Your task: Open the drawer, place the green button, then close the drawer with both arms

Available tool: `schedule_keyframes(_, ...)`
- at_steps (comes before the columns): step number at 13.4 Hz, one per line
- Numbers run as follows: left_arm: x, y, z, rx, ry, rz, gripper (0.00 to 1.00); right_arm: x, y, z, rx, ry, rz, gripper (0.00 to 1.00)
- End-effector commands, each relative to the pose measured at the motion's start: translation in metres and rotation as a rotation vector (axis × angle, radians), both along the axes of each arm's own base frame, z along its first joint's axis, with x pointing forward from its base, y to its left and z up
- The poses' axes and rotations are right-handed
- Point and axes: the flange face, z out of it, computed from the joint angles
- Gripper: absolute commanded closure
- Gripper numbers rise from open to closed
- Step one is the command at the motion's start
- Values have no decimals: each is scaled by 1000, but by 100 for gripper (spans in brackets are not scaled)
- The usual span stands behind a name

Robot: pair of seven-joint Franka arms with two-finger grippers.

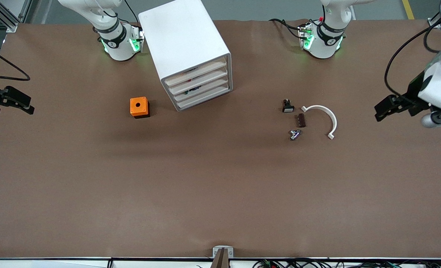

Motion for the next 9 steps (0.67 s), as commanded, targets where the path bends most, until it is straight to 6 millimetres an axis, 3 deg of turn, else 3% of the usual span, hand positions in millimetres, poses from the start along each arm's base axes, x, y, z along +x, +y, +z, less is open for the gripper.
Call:
schedule_keyframes(1, -19, 0, 15, 1, 18, -35, 0, -2, -1, 5, -14, 0, 9, 0)
schedule_keyframes(4, -38, 9, 31, -9, 27, -39, 0, -2, -2, 6, -14, -1, 8, 0)
schedule_keyframes(7, -62, 13, 29, -37, 50, -59, 0, -2, -2, 6, -14, -1, 6, 0)
schedule_keyframes(9, -65, 12, 31, -37, 48, -50, 0, -2, -2, 6, -14, -1, 5, 0)
